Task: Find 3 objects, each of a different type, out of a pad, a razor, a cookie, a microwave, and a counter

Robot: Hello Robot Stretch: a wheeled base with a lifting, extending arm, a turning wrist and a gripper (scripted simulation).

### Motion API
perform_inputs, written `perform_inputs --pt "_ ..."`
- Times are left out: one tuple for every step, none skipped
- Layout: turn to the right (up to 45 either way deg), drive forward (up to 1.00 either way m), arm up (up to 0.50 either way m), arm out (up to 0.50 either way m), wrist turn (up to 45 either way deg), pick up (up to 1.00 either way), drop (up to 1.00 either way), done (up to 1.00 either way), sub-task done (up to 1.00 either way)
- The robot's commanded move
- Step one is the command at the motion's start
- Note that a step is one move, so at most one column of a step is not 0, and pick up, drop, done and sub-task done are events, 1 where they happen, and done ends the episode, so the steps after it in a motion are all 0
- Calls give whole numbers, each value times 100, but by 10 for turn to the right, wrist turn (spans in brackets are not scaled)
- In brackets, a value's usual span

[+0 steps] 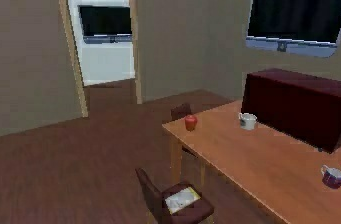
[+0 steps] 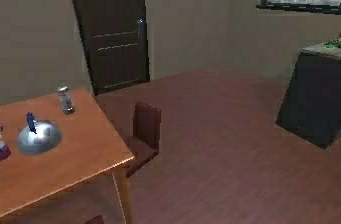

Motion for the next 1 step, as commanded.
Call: perform_inputs --pt "0 0 0 0 0 0 0 100 0"
